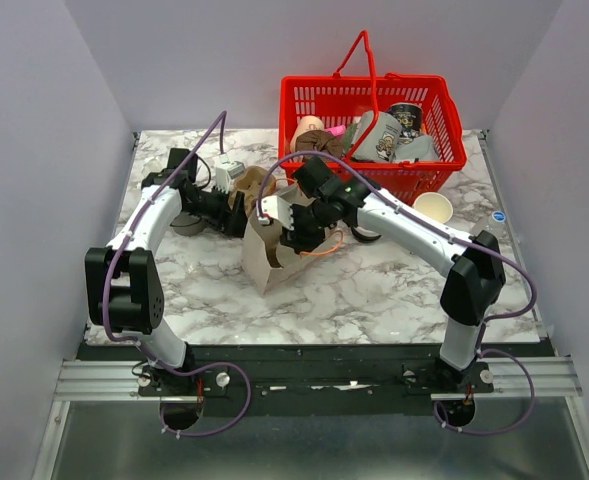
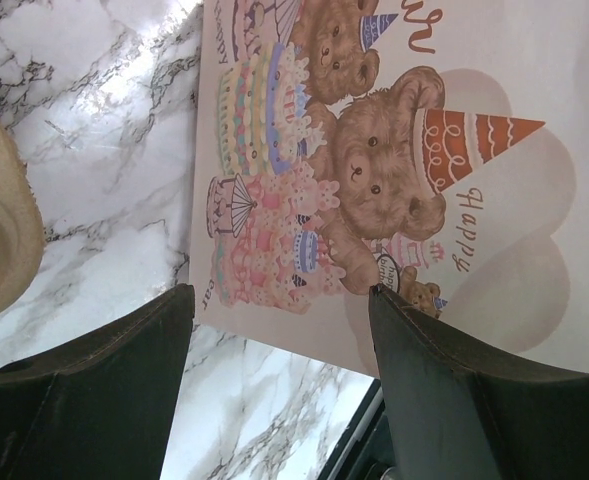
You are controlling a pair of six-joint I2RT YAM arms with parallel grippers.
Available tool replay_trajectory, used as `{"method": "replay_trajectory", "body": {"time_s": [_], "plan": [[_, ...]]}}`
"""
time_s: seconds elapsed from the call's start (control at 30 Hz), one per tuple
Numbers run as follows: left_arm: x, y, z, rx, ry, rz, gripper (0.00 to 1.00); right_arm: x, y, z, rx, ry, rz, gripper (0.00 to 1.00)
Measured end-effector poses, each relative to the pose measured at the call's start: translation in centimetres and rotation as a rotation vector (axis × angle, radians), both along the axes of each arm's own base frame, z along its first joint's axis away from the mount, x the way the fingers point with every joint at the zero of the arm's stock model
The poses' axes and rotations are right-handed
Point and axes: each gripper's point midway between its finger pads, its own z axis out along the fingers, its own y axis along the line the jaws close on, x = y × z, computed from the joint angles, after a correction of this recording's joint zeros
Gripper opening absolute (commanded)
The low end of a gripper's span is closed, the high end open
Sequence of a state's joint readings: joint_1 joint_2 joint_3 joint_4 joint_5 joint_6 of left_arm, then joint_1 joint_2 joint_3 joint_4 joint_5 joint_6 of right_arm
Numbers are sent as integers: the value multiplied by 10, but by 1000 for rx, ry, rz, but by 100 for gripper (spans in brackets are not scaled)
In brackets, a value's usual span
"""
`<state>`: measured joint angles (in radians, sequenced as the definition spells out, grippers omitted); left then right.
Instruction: Pack the takeout coffee
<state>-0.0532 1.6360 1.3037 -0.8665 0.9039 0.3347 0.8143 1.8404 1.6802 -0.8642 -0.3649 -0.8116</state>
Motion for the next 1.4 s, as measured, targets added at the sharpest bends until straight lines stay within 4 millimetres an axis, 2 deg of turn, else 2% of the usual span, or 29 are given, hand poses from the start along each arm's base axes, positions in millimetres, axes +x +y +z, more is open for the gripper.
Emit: {"method": "replay_trajectory", "body": {"time_s": [0.07,0.17,0.37,0.47,0.5,0.57,0.6,0.63,0.7,0.9,1.0,1.1,1.4], "plan": [[0,-1,0,-5,1,2,79,-1,2,1,16,31,-48,69],[0,-2,-1,-14,6,2,79,-2,6,1,39,84,-131,74],[-7,-5,-8,-38,41,2,79,1,14,-12,52,167,-287,70],[-12,-5,-13,-41,60,3,79,5,13,-23,33,174,-338,60],[-12,-5,-14,-41,62,3,79,6,14,-25,33,170,-347,49],[-13,-5,-15,-42,65,3,79,10,15,-26,34,161,-365,40],[-13,-5,-16,-43,66,3,79,11,15,-27,34,163,-375,27],[-13,-5,-16,-44,65,3,79,11,15,-27,34,161,-378,22],[-14,-5,-15,-44,62,3,79,13,15,-26,37,152,-381,15],[-13,-5,-10,-46,39,2,79,14,9,-21,10,140,-387,3],[-13,-6,-9,-50,33,1,79,12,5,-9,-9,140,-385,1],[-13,-6,-7,-53,29,-1,79,13,3,13,12,123,-378,1],[-11,-6,2,-57,-16,-3,79,7,-8,114,232,48,-322,1]]}}
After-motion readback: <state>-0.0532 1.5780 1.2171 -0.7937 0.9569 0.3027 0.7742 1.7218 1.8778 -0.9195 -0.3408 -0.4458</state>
